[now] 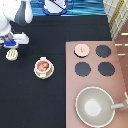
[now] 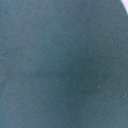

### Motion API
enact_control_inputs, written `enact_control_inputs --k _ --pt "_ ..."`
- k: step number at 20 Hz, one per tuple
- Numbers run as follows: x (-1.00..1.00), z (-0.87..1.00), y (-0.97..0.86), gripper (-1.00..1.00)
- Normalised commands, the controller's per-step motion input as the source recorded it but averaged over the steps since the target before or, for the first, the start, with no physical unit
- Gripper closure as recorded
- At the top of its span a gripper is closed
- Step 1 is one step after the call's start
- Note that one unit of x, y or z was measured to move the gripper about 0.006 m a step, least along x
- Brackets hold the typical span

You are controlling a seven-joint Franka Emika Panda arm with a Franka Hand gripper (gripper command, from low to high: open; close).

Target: Take the lid off the pot, put the pot on the plate, and use the tool to push the pot to the front of the table.

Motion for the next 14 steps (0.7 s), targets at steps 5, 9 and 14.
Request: enact_control_inputs --k 5,9,14 --pt "-0.10 0.40 0.89 1.00" --pt "-0.32 0.01 0.90 1.00" --pt "-0.67 -0.34 0.82 1.00"
